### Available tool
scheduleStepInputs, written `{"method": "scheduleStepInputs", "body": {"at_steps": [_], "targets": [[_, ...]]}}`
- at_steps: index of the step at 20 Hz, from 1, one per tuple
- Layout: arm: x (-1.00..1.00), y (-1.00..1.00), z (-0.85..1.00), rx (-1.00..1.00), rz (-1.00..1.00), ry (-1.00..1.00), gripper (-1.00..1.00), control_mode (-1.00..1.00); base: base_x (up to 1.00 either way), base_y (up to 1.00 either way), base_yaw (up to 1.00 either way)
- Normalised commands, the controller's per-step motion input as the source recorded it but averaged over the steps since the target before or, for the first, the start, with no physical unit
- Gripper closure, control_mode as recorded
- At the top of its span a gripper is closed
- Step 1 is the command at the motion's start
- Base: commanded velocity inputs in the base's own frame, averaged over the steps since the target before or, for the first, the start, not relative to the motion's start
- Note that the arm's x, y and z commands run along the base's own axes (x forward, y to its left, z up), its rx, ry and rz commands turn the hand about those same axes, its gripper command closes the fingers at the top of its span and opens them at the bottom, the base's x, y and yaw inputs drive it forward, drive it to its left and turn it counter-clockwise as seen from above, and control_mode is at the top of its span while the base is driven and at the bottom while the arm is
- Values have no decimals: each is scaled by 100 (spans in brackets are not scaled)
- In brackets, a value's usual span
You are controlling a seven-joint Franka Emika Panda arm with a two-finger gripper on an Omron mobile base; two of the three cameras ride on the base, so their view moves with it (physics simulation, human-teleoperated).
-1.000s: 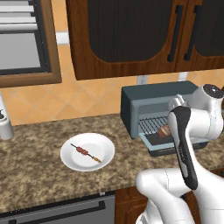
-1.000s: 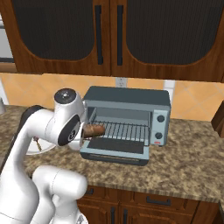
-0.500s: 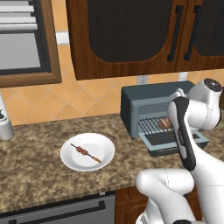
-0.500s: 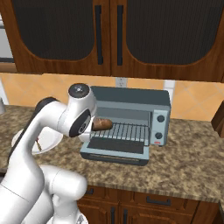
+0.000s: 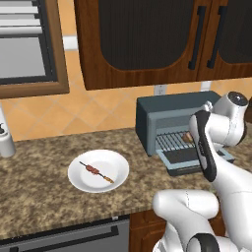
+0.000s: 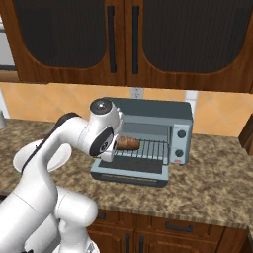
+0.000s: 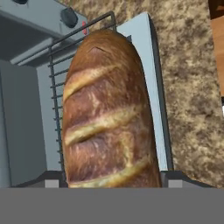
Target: Pick up the kebab skewer and baguette bread, and place them inside the toaster oven. Close the toaster oven door and start by setting the timer.
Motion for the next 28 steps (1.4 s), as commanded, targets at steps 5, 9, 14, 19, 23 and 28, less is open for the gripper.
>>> {"method": "scheduleStepInputs", "body": {"at_steps": [5, 9, 14, 19, 23, 28], "targets": [[25, 0, -10, 0, 1, -12, 100, -100, 0, 0, 0], [42, 0, -1, 0, 1, -4, 100, -100, 0, 0, 0], [39, 0, 0, 0, 0, 0, 100, -100, 0, 0, 0], [39, 0, -5, 0, 1, 0, 100, -100, 0, 0, 0], [32, -8, -20, 0, 0, 0, 100, -100, 0, 0, 0], [23, -13, -30, 1, 0, 0, 100, -100, 0, 0, 0]]}}
